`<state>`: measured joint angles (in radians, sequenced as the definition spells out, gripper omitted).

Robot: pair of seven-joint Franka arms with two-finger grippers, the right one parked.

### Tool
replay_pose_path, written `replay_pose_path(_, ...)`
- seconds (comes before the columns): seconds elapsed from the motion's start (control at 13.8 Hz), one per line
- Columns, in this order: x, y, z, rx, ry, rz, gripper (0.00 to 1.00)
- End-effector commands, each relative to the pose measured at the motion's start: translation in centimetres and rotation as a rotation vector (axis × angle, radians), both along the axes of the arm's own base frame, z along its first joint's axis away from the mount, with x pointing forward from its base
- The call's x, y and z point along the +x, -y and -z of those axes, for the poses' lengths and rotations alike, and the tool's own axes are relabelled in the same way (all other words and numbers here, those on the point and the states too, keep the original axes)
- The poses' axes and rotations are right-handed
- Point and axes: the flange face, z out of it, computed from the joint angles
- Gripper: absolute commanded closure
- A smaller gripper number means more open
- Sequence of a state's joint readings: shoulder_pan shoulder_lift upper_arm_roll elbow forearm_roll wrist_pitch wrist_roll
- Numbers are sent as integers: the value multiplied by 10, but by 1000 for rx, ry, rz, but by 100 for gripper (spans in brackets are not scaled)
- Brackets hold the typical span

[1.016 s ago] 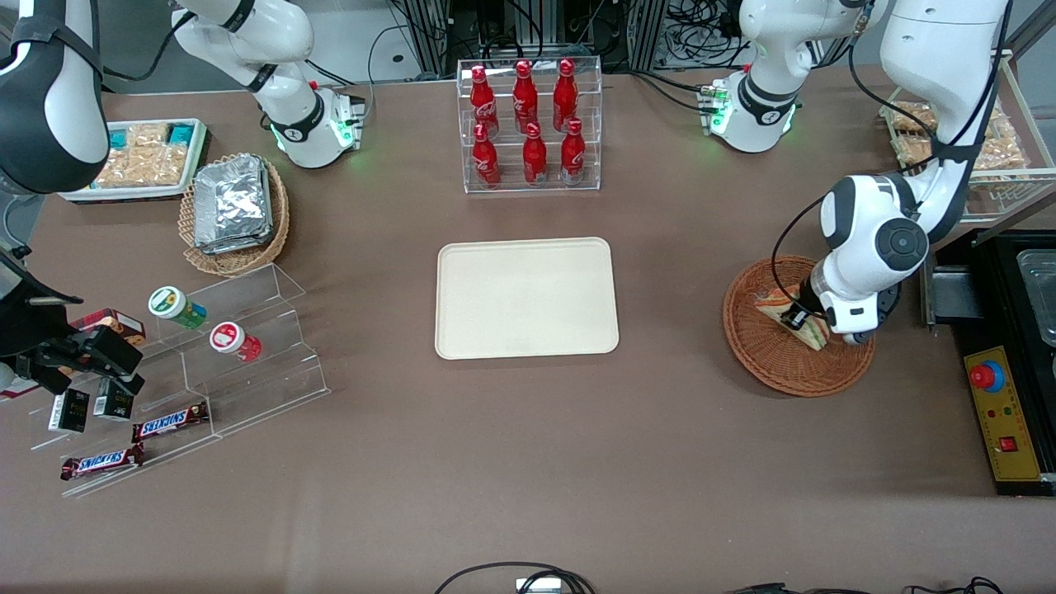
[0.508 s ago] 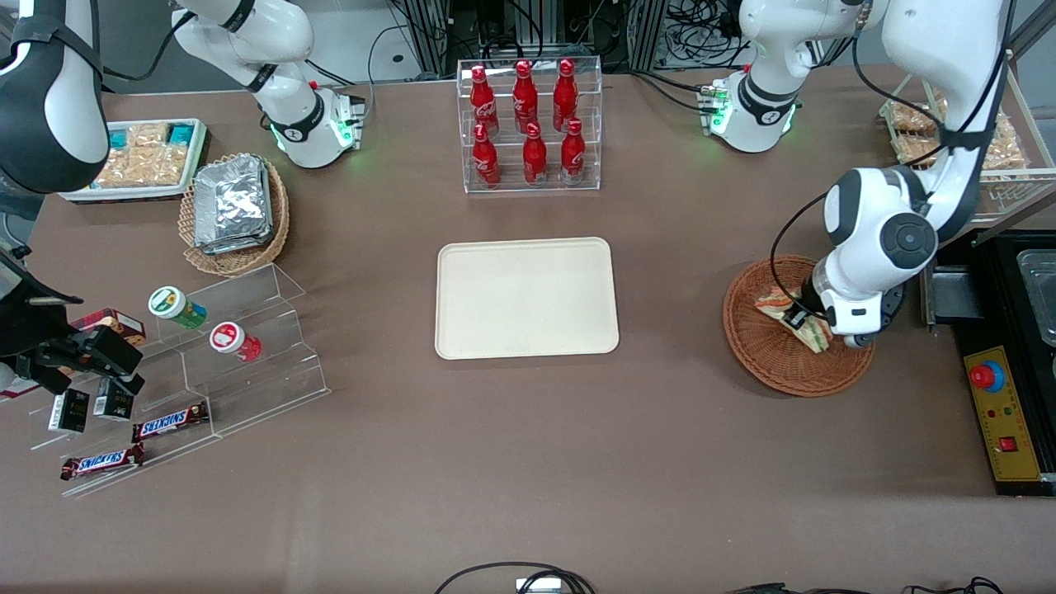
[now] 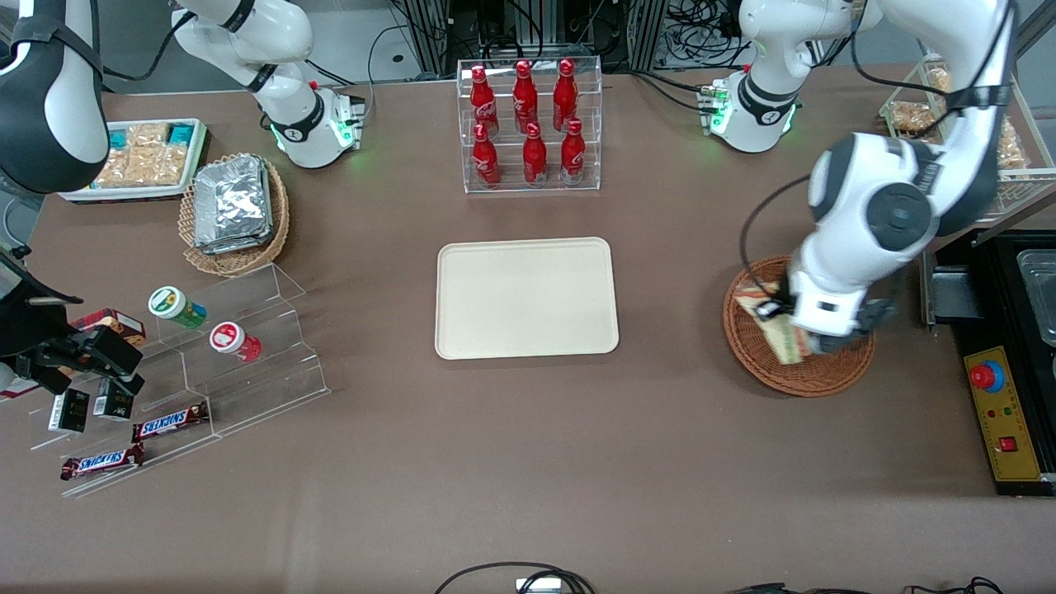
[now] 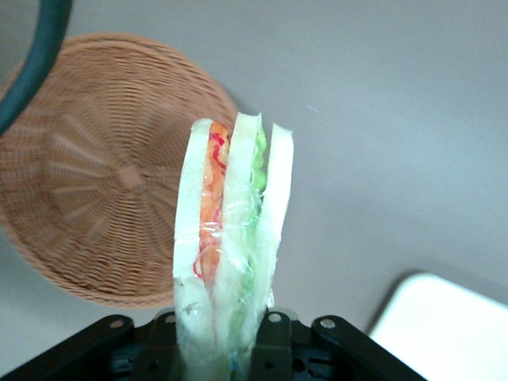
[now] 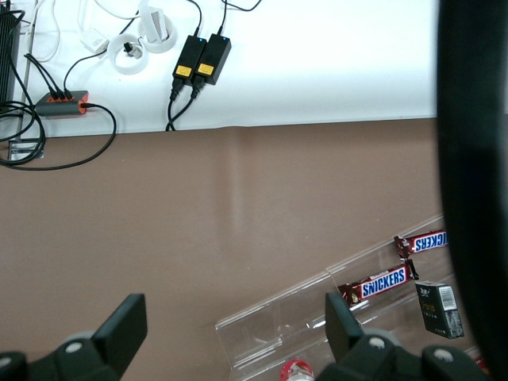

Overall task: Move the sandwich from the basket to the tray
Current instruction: 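Lift the sandwich out of the basket and carry it toward the tray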

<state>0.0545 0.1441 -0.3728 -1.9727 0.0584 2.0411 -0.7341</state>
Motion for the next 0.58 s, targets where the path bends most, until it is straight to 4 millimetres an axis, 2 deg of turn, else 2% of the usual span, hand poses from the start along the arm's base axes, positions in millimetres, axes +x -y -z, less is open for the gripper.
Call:
replay_pose_path(0.0,-10,59,-7,-18,5,149,100)
replay_pose_path(0.15,-28,103,-3,-3,8,246,100)
replay_pose_path(0.22,-38,126,6,7,1,300,100)
replay_pose_path(0.51,-70,207,56,-17,-33,431,100)
